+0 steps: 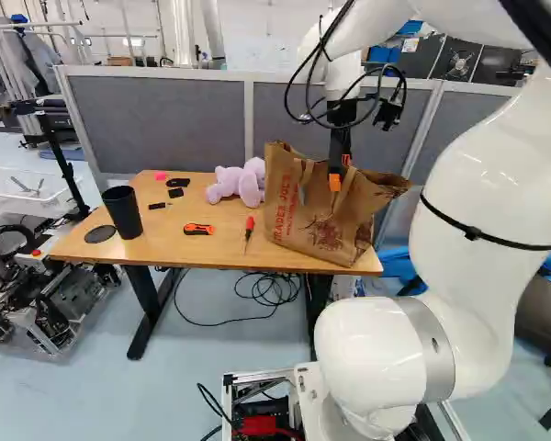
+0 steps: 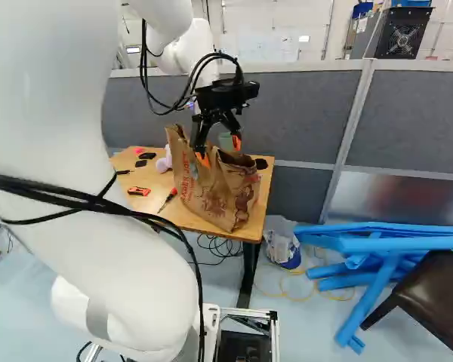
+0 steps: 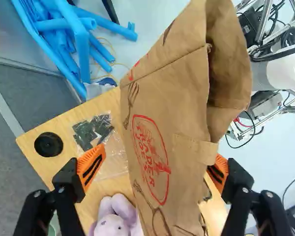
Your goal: Pick up the bag on the ground and place it on the table
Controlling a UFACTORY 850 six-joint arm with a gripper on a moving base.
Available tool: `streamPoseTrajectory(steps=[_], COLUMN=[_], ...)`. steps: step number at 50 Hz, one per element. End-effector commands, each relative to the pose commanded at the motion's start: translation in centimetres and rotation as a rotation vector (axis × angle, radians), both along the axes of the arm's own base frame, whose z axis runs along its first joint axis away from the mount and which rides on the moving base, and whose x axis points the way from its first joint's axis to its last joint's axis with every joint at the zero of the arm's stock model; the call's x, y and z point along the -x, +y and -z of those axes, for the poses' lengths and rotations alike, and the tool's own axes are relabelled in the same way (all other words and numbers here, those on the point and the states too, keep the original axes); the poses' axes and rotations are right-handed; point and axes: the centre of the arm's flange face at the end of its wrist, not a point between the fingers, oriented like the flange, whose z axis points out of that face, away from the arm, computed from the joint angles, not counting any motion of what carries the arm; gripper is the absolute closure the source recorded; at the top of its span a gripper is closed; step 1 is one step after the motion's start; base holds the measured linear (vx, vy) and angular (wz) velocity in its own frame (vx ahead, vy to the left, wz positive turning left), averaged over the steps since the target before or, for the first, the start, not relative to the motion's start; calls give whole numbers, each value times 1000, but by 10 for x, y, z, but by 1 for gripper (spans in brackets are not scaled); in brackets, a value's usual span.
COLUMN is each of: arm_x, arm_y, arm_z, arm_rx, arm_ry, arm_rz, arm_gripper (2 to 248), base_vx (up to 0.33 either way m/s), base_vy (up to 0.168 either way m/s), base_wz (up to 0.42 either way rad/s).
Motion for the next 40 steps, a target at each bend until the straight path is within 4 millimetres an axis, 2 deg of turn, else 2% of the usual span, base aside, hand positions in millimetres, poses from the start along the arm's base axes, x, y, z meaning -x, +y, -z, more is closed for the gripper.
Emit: streamPoseTrajectory(steps=[11, 40], arm_x=[9, 16], arm_y=[0, 12], arm_z=[-19, -64], arm_rx=[15, 32], arm_ry=[-40, -140], arm_rz=[-7, -39], arm_gripper=[3, 3], base_vx=[0, 0], base_vy=[0, 0], base_wz=[0, 0])
